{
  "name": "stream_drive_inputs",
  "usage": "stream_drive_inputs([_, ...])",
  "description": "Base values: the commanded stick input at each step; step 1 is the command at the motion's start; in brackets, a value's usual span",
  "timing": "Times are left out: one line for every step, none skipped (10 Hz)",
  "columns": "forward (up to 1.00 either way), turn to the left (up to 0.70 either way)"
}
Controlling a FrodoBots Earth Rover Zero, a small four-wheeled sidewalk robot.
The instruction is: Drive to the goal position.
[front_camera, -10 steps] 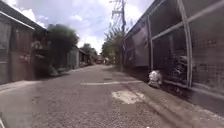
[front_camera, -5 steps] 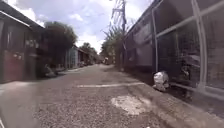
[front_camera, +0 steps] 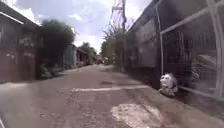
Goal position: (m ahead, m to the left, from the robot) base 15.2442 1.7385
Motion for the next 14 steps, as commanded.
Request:
stream_drive_inputs([0.7,0.0])
stream_drive_inputs([0.7,0.0])
stream_drive_inputs([0.7,0.0])
stream_drive_inputs([0.7,0.0])
stream_drive_inputs([0.7,0.0])
stream_drive_inputs([0.7,0.0])
stream_drive_inputs([0.7,0.0])
stream_drive_inputs([0.7,0.0])
stream_drive_inputs([0.7,0.0])
stream_drive_inputs([0.7,0.0])
stream_drive_inputs([0.7,0.0])
stream_drive_inputs([0.7,0.0])
stream_drive_inputs([0.7,0.0])
stream_drive_inputs([0.7,0.0])
